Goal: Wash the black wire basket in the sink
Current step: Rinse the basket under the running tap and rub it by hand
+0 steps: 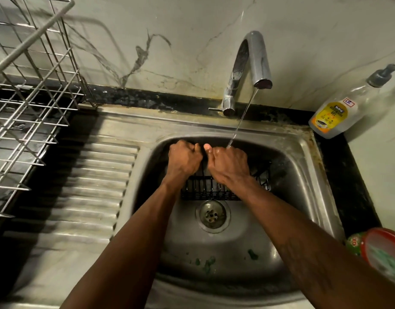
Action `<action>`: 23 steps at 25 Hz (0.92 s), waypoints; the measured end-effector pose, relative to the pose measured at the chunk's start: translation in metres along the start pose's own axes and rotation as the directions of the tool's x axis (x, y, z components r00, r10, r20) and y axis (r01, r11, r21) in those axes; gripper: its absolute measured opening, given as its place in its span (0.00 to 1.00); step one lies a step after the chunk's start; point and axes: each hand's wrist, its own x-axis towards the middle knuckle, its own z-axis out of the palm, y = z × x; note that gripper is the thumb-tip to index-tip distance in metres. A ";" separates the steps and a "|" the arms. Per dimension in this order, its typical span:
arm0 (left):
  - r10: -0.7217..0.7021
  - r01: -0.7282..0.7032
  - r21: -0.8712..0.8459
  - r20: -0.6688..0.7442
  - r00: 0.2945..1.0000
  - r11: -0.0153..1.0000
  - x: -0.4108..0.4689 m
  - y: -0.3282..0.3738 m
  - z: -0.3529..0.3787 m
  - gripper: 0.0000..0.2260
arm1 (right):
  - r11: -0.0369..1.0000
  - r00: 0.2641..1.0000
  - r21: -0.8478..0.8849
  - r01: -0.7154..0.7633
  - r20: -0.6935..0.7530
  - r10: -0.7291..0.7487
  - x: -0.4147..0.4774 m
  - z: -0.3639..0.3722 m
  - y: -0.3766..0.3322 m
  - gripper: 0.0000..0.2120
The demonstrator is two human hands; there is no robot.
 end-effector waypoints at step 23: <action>0.367 -0.400 0.528 0.172 0.914 0.749 0.010 0.001 -0.018 0.28 | 0.989 0.983 0.098 0.114 0.136 -0.127 -0.018 -0.003 0.066 0.28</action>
